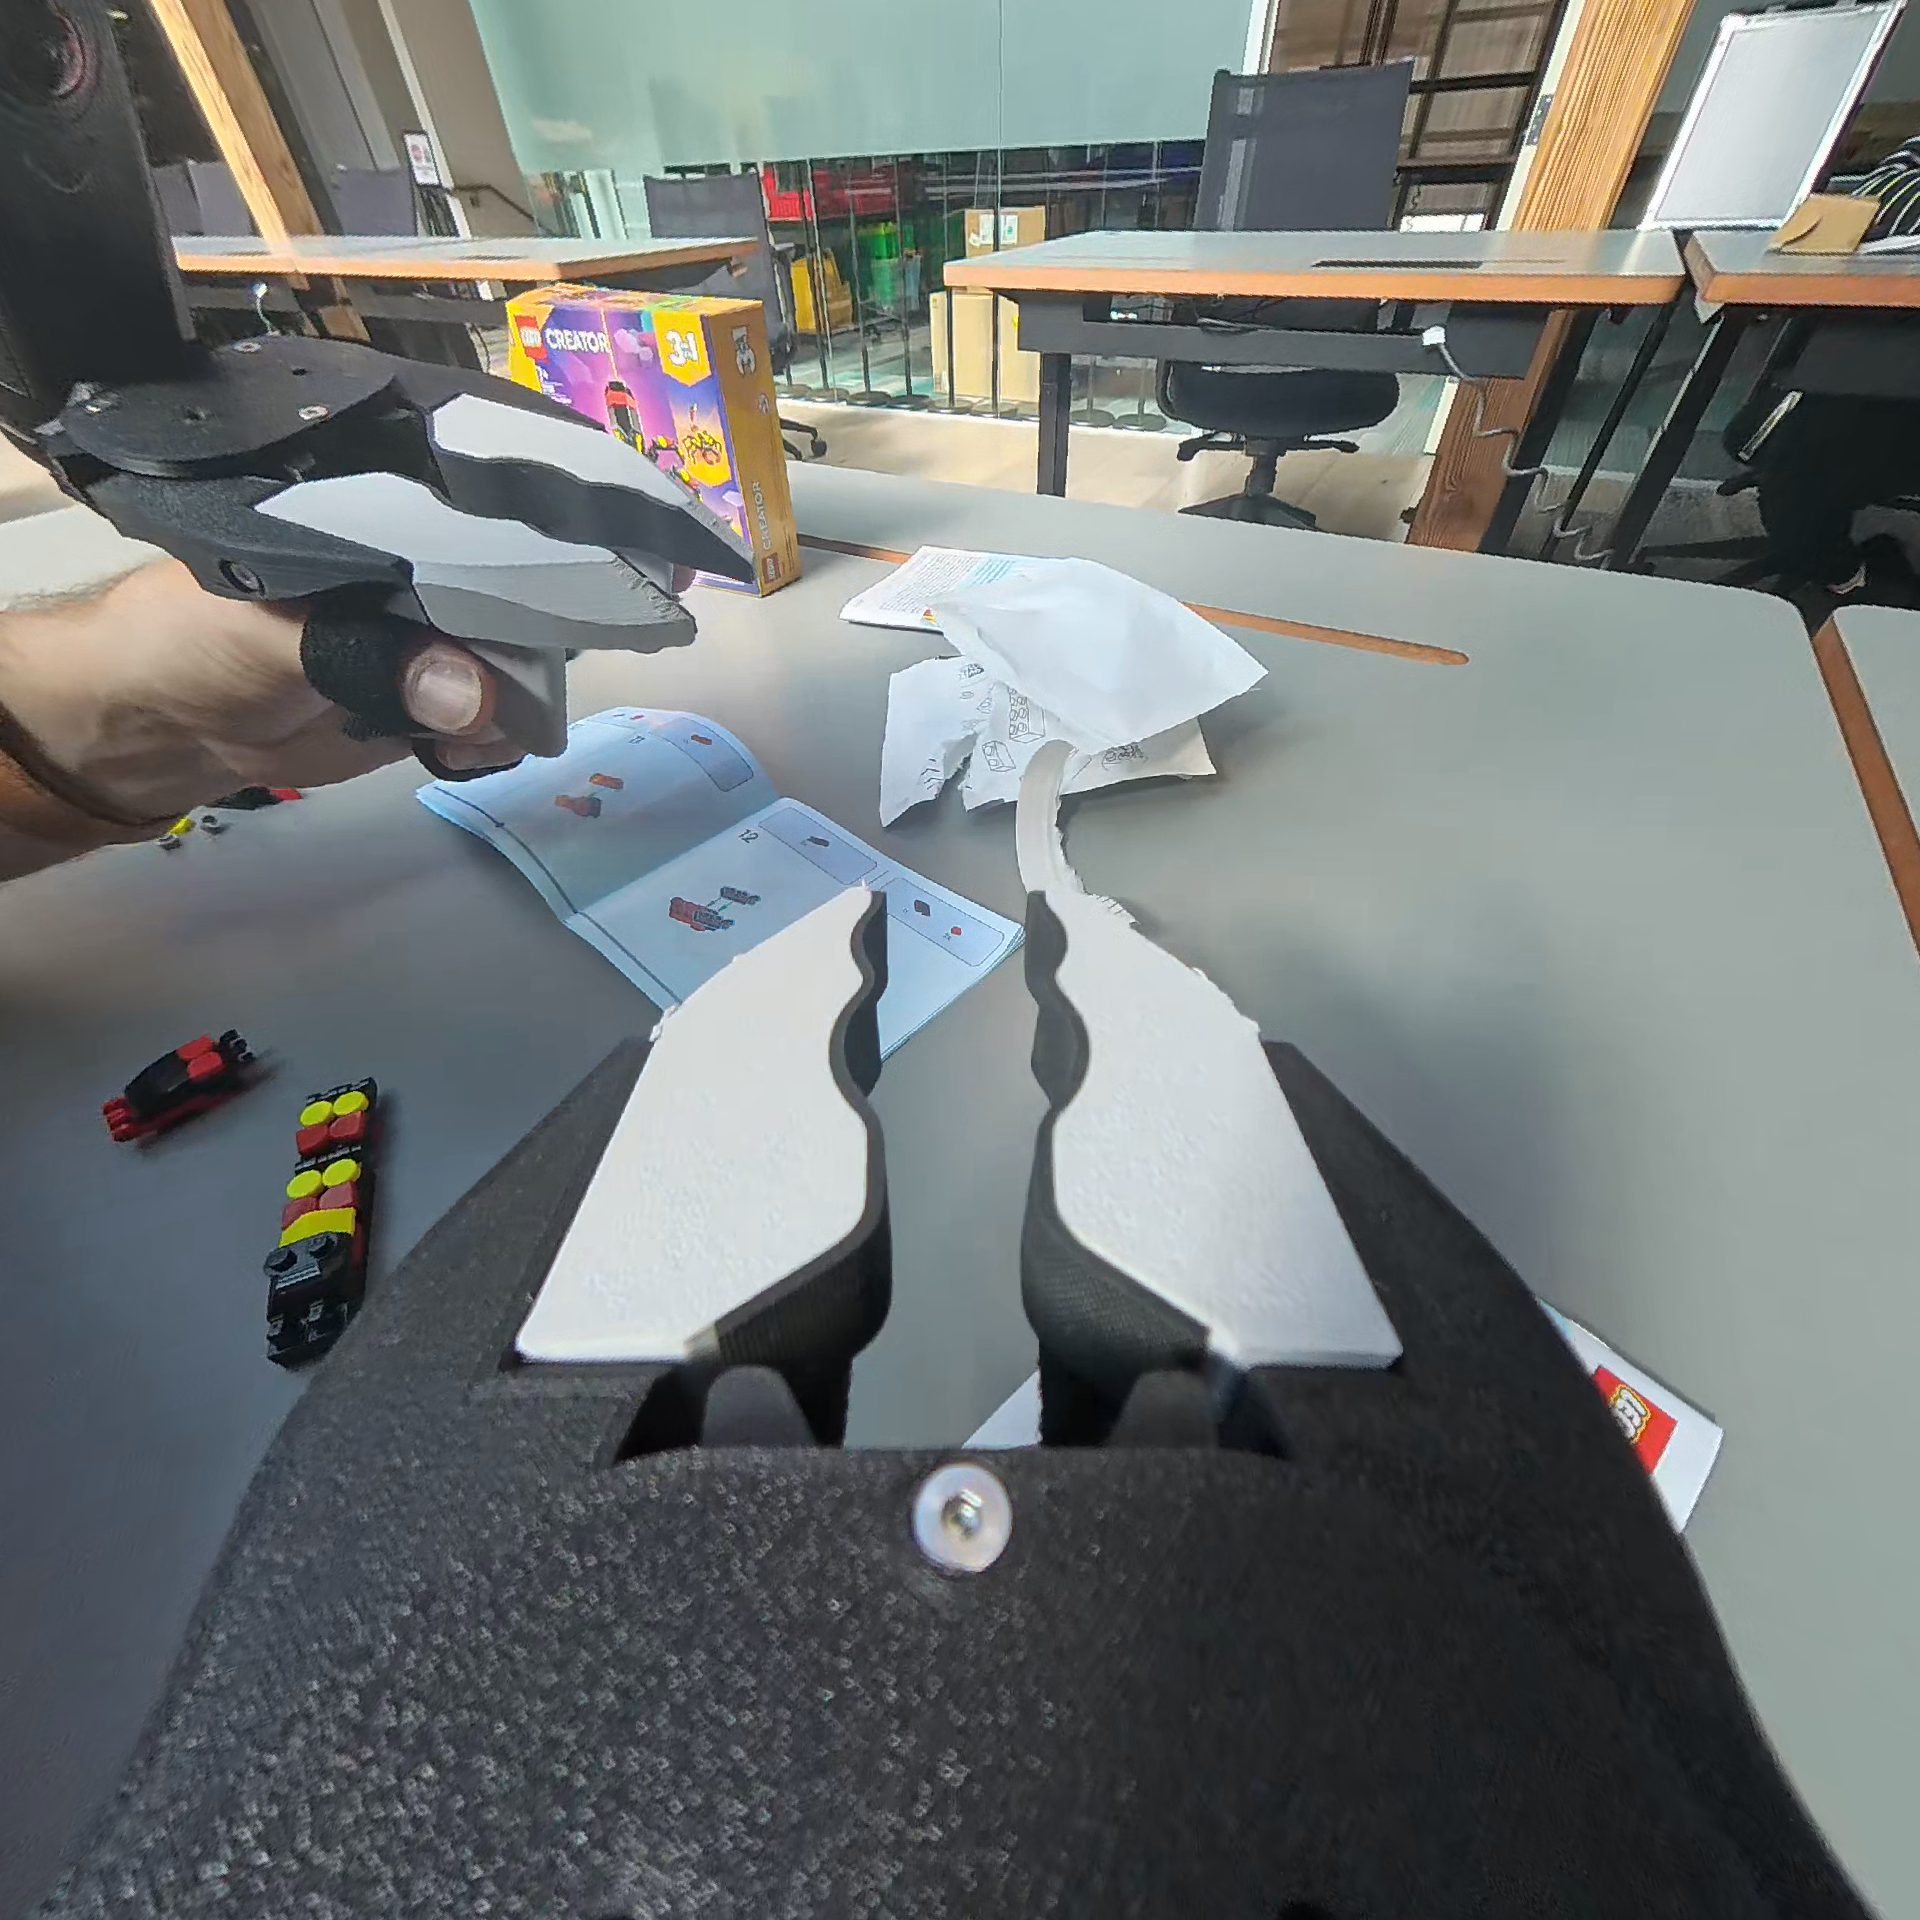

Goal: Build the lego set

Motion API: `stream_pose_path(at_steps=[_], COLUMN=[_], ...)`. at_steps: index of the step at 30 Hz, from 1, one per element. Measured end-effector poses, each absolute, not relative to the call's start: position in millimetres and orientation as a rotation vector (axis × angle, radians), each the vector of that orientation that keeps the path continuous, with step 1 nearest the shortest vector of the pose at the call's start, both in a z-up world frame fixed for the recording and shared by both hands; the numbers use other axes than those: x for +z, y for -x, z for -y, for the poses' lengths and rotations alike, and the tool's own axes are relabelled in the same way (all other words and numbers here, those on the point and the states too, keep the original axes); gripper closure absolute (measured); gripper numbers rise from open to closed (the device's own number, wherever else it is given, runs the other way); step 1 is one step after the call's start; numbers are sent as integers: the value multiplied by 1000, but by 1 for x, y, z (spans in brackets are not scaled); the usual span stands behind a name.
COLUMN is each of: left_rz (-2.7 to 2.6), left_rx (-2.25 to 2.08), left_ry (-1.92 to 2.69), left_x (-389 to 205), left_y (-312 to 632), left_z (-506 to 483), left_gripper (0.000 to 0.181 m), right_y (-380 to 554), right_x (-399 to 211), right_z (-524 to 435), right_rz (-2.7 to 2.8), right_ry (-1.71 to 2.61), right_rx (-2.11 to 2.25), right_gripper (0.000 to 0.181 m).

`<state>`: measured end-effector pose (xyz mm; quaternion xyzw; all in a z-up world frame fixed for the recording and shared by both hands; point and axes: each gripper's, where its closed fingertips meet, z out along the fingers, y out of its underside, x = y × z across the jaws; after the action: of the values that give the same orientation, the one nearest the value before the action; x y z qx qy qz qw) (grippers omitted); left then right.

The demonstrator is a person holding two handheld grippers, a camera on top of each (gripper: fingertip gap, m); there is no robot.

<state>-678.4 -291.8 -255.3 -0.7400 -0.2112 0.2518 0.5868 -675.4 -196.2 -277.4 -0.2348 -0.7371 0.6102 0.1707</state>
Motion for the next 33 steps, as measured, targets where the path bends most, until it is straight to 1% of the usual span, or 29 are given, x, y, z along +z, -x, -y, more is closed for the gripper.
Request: stream_pose_path(at_steps=[4,7,10,13,15,17,19,20,21,23,24,25,26,28,30,31,32,33], left_rz=[500,514,582,678,705,720,717,713,706,675,657,644,635,619,630,649,678,713], left_rx=[599,633,706,796,846,921,977,1000,1024,1044,1051,1066,1083,1125,1141,1129,1100,1049], left_ry=[1714,1701,1711,1723,1693,1651,1599,1573,1551,1525,1514,1510,1511,1511,1543,1579,1631,1702], left_x=[-256,-255,-257,-257,-244,-223,-199,-187,-176,-159,-151,-142,-132,-110,-104,-113,-129,-155], left_y=[680,685,696,713,726,744,761,770,778,791,796,802,809,824,842,852,863,873], left_z=[288,287,292,299,298,295,287,283,280,272,268,266,265,265,266,266,265,263], left_gripper=[153,149,149,136,123,111,111,112,118,140,151,159,164,181,181,181,181,181], right_y=[675,676,676,693,715,740,767,781,795,821,832,842,851,865,870,872,872,874], right_x=[-281,-281,-279,-276,-258,-223,-185,-168,-154,-146,-150,-157,-171,-212,-261,-282,-294,-293], right_z=[193,191,191,181,168,157,147,142,138,135,136,134,131,127,124,123,123,122], right_rz=[2092,2078,2055,1968,1874,1773,1685,1638,1605,1613,1645,1662,1684,1763,1854,1898,1943,1962], right_ry=[681,686,713,779,804,824,853,855,853,884,914,938,965,1055,1157,1197,1218,1212], right_rx=[1727,1725,1756,1654,1536,1470,1434,1403,1372,1344,1347,1339,1304,1253,1217,1192,1174,1147], right_gripper=[156,156,152,145,146,147,153,155,160,162,164,174,180,181,181,181,181,181])
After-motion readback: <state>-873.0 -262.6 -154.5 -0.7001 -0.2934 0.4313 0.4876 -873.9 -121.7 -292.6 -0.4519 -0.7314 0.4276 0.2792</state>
